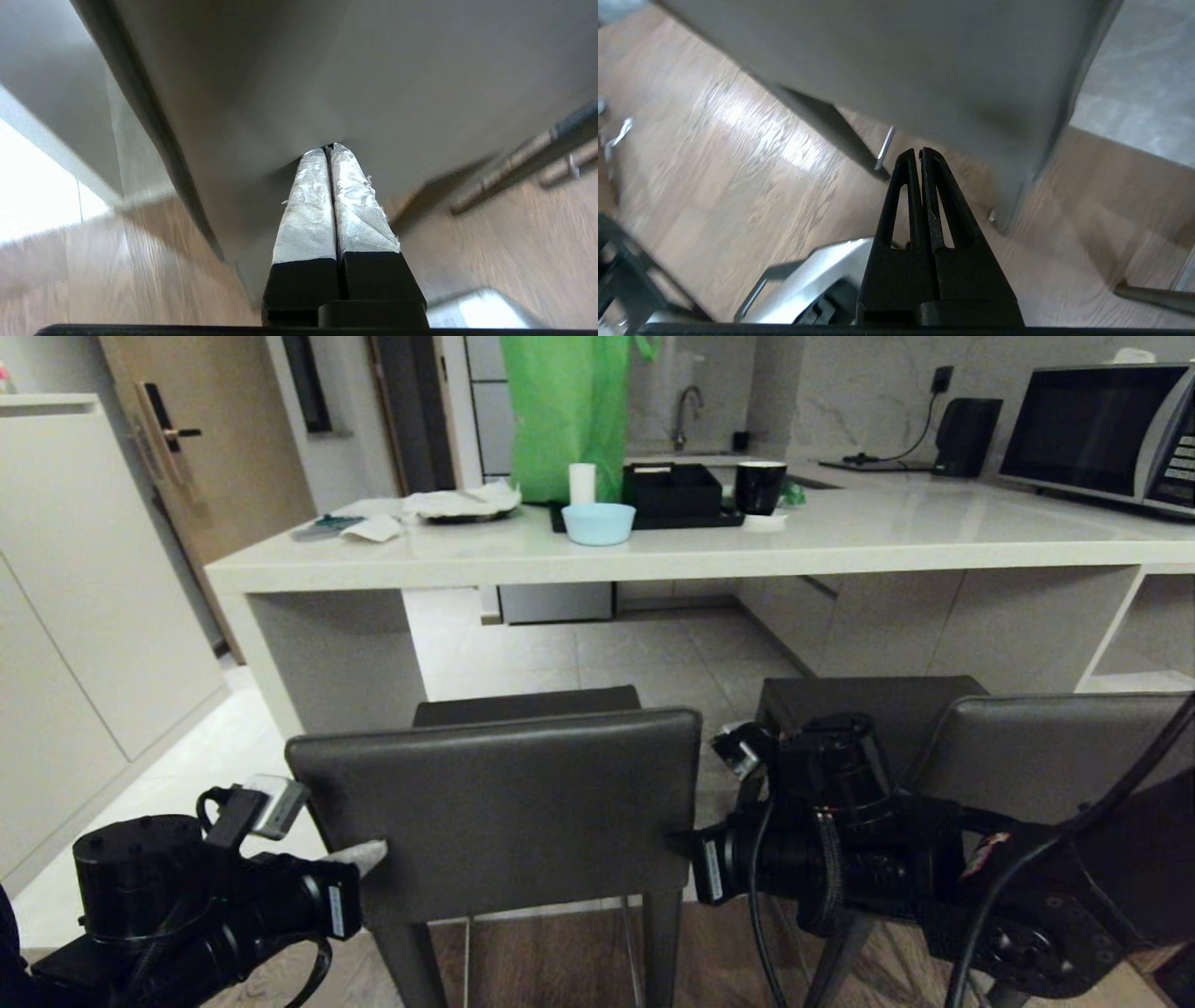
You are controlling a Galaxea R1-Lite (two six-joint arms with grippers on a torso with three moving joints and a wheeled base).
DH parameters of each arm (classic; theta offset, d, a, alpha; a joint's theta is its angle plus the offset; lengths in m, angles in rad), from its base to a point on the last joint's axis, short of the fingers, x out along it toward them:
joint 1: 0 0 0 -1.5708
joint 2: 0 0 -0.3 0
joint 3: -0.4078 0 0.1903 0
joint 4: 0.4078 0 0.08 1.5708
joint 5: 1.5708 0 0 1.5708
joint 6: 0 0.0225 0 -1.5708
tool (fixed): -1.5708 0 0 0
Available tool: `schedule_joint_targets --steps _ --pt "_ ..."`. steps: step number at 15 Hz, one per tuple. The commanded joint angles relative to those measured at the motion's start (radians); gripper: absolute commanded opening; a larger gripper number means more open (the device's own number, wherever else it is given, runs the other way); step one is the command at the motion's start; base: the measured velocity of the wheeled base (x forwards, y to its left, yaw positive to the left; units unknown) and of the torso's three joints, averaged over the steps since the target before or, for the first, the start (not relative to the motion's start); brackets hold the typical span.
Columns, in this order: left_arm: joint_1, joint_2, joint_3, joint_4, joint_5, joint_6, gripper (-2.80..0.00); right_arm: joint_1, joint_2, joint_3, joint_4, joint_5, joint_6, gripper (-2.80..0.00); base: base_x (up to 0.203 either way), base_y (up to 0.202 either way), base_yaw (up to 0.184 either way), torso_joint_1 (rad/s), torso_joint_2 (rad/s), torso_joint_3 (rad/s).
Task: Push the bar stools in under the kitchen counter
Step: Push the gray chair back under the dining table
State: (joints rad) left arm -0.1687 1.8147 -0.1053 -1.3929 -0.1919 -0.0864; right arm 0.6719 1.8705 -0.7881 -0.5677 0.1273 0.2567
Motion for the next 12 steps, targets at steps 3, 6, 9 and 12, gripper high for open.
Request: schedule_joint_targets --steps 3,6,9,12 --pt "-0.013 -0.012 0.014 -0.097 0.002 -0.002 -2.8 0.002 0.024 -0.022 -0.003 -0.025 -0.002 -2.8 0.0 0.0 0.0 0.0 0.0 0.0" --pt "-0.021 -0.003 0.042 -0.1 0.001 -0.001 -2.8 0.001 0.043 -0.04 -0.003 -0.047 -0.002 -2.8 0.0 0.0 0.0 0.0 0.0 0.0" --pt "-0.014 0.002 0.042 -0.098 0.005 -0.001 -2.8 0.0 0.05 -0.046 -0.003 -0.06 -0.002 -2.8 0.0 0.0 0.0 0.0 0.0 0.0" --pt "-0.014 0.006 0.041 -0.1 0.003 0.0 -2.8 0.001 0.054 -0.06 -0.005 -0.065 -0.001 -2.8 0.0 0.0 0.0 0.0 0.0 0.0"
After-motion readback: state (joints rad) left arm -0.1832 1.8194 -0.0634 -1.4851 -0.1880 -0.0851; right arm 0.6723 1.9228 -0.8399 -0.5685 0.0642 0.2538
